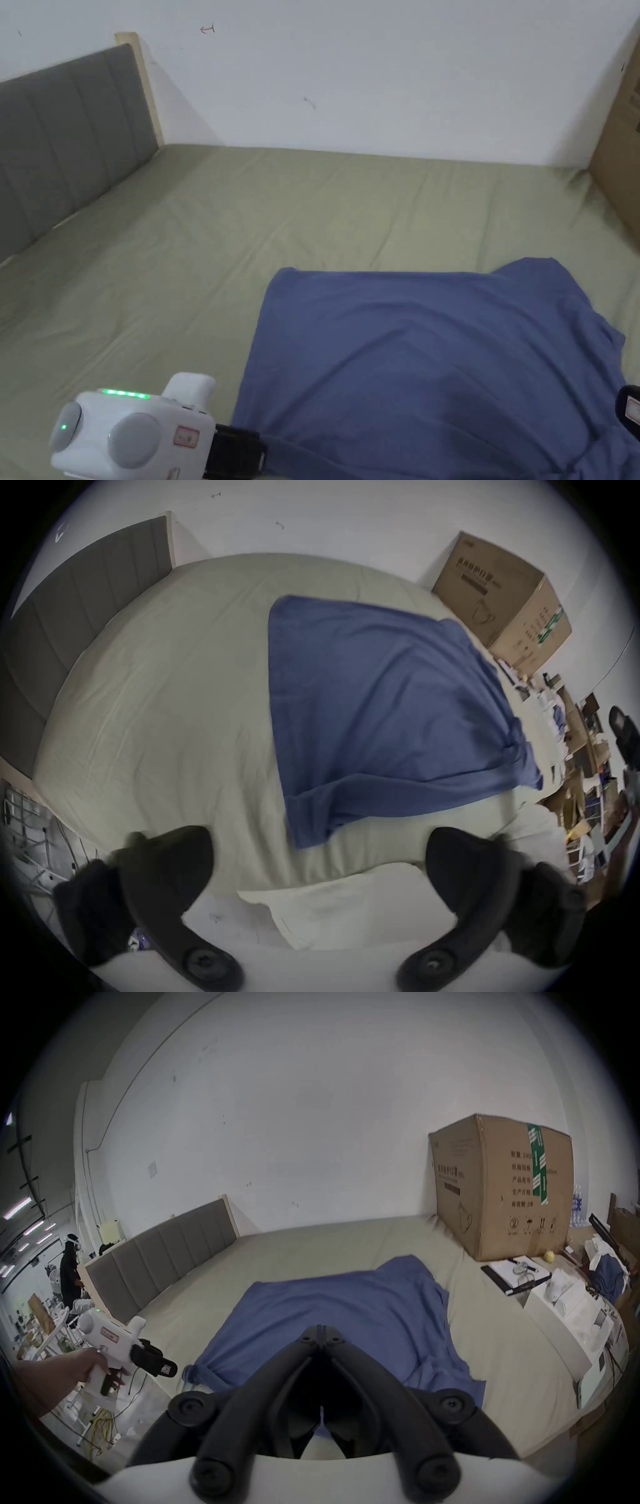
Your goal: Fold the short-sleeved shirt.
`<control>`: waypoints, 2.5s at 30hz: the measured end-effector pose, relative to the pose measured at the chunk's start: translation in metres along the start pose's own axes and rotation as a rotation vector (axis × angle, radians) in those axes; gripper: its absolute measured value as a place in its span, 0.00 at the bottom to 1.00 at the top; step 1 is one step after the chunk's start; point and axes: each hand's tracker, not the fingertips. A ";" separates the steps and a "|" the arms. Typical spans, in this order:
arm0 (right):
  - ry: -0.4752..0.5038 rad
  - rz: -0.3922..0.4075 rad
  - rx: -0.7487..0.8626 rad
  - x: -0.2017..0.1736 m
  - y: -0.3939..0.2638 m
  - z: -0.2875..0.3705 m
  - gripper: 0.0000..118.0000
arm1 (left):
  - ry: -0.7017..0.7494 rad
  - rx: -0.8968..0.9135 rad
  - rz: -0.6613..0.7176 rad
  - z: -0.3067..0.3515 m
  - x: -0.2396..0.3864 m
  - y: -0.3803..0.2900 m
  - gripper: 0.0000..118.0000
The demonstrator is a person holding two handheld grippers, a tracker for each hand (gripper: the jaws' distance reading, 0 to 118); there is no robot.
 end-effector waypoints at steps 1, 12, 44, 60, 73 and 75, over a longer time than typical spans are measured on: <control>0.000 -0.007 -0.015 0.000 -0.003 -0.002 0.00 | -0.002 0.035 -0.012 -0.002 0.001 0.001 0.96; -0.025 -0.035 -0.101 0.006 -0.014 -0.013 0.00 | 0.043 0.106 -0.097 -0.030 0.014 -0.020 0.05; -0.235 0.010 -0.669 0.160 -0.103 -0.052 0.05 | 0.071 0.242 -0.050 0.003 0.024 -0.054 0.05; -0.213 -0.180 -0.466 0.172 0.018 -0.128 0.05 | 0.014 0.342 0.159 -0.018 0.005 0.066 0.05; -0.373 -0.195 -0.446 0.206 0.016 -0.297 1.00 | 0.091 0.269 0.313 -0.110 -0.022 0.138 0.98; -0.358 -0.227 -0.310 0.200 0.015 -0.279 0.93 | 0.061 0.353 0.297 -0.095 -0.021 0.129 1.00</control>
